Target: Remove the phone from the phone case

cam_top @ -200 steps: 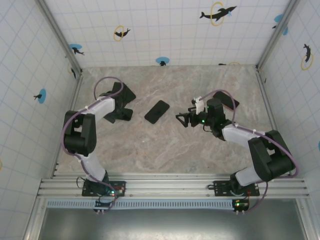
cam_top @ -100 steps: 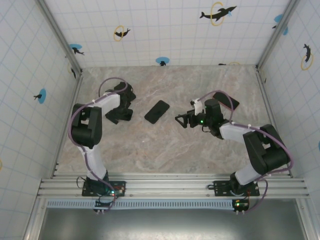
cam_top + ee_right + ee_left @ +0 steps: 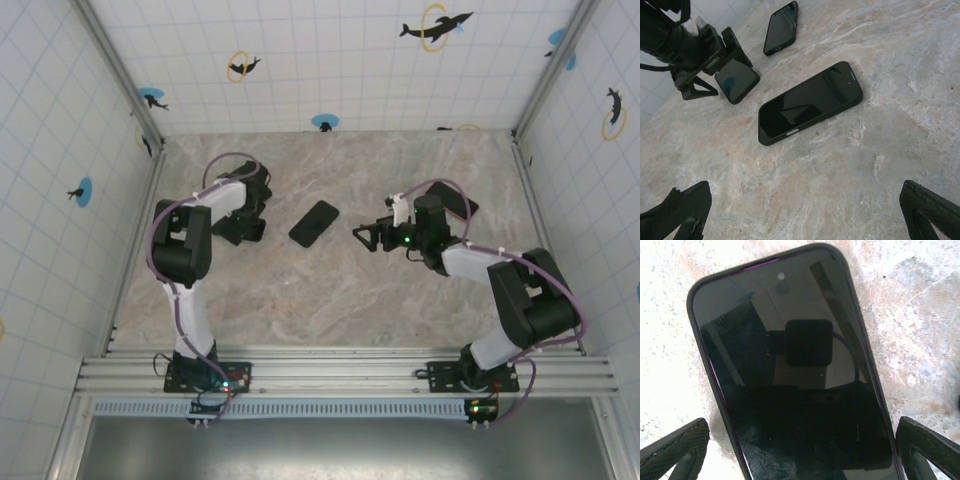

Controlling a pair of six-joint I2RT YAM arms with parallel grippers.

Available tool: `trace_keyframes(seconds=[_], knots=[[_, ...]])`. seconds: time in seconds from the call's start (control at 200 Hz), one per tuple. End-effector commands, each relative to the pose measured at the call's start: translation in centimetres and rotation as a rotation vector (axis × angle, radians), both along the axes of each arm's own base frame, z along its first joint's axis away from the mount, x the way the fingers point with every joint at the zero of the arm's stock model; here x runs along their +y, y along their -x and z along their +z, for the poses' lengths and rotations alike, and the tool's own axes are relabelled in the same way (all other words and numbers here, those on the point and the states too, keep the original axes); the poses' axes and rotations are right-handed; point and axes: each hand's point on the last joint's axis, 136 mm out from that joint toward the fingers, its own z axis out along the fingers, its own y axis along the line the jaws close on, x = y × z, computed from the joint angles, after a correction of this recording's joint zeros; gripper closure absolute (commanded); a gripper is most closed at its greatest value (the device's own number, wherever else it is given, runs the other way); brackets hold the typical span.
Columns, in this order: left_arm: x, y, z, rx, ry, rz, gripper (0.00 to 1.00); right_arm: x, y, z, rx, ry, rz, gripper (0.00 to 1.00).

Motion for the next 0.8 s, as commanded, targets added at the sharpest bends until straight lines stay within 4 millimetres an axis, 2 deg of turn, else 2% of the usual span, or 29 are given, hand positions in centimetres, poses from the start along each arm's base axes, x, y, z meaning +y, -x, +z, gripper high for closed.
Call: trace_keyframes(seconds=[0.0,0.165,0.49,0.671,0.796], knots=[[0.0,1.9,-0.9,0.095,-0.006,0.057,0.02,0.3,-0.4,1.0,-0.017,-0.056,0.016,0.01],[0.1,2.7,-1.3,0.142,-0.01,0.11,0.02,-0.1,-0.4,1.1,0.0,-0.098,0.011,0.01],[-0.2,2.7,-2.1,0.129,0.034,0.15,0.04,-0.5,-0.1,1.3,0.01,-0.122,0.008,0.01],[0.4,2.8,-2.5,0.115,0.049,0.147,0.16,-0.8,0.1,1.4,0.011,-0.122,0.004,0.01],[0.6,2.4,-1.5,0.079,0.045,0.122,0.24,-0.8,0.1,1.5,0.017,-0.129,-0.001,0.01]])
